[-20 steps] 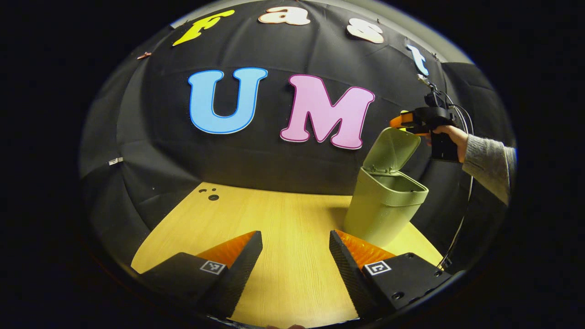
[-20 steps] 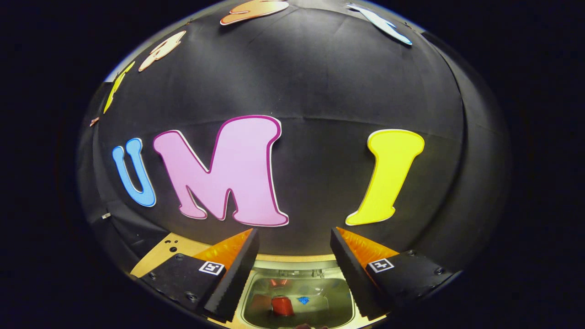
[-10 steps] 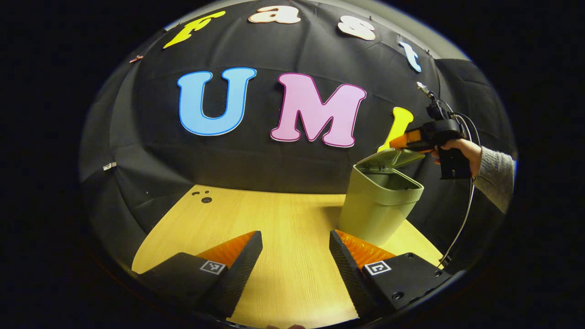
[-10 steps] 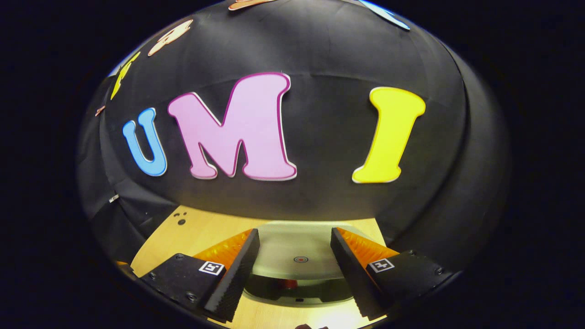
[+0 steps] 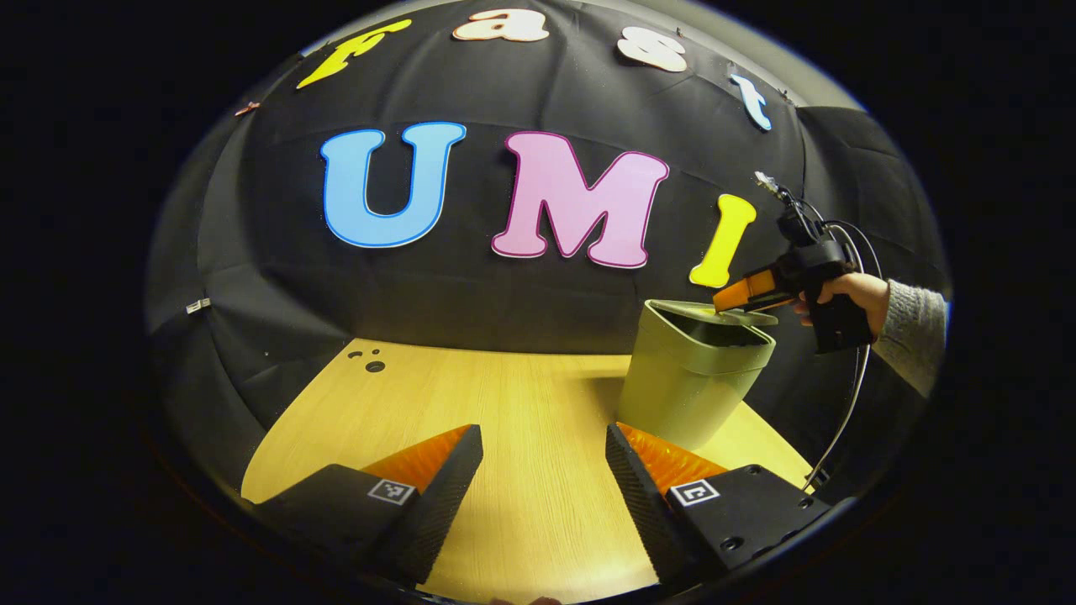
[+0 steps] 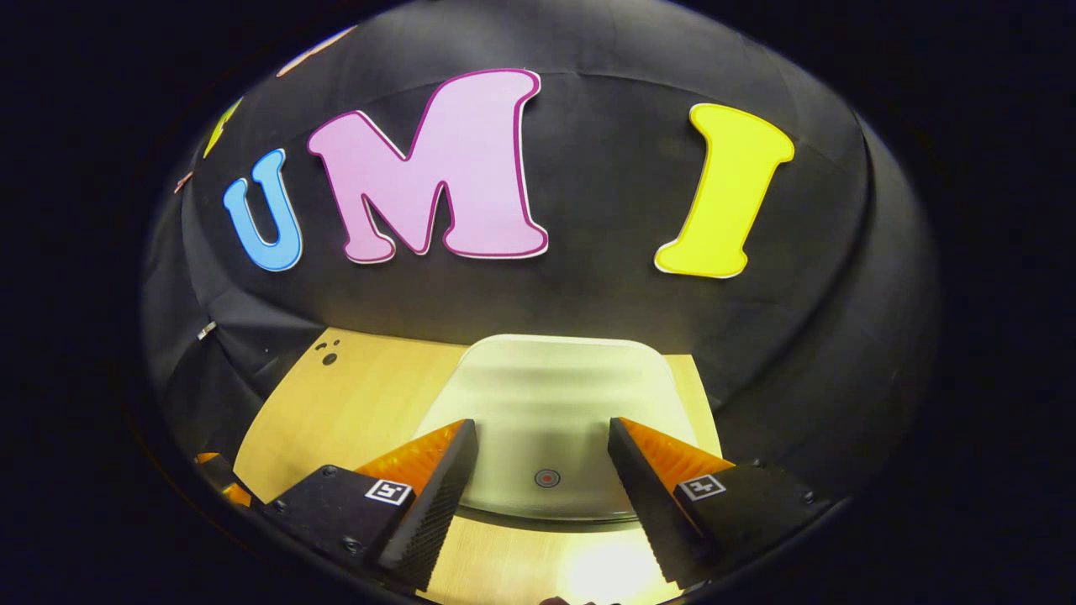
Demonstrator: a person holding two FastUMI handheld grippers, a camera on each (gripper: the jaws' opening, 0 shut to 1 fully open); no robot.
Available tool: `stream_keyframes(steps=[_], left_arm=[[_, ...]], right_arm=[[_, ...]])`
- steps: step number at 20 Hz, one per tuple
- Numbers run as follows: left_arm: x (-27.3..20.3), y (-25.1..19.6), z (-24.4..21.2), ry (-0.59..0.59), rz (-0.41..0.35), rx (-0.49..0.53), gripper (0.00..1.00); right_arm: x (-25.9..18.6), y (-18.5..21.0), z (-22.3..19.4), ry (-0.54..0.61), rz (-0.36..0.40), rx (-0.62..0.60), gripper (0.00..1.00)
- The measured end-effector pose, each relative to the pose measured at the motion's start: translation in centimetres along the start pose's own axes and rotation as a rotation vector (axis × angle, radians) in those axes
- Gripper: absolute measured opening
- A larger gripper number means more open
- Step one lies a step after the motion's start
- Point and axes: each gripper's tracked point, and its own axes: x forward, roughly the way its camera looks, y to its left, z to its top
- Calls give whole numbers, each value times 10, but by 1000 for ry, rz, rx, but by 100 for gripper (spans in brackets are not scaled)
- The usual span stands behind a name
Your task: Press the lid of the desktop garbage bin to open it, pick up the crumpled paper on the desktop and throw it into the bin, then pick up the pop can on the desktop and drop it into the bin, and finally close the garbage bin lid.
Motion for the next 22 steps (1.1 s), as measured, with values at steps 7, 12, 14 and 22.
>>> stream_keyframes(steps=[7,12,14,22], left_arm=[[-1,5,-4,6,15,-8,94],[0,6,-6,13,25,-17,94],[1,4,-7,15,24,-18,94],[3,3,-7,14,18,-23,94]], right_arm=[[5,1,-23,29,6,-31,99],[6,1,-25,-42,30,-22,99],[6,0,-27,-81,27,-8,99],[4,-4,-21,-149,7,62,99]])
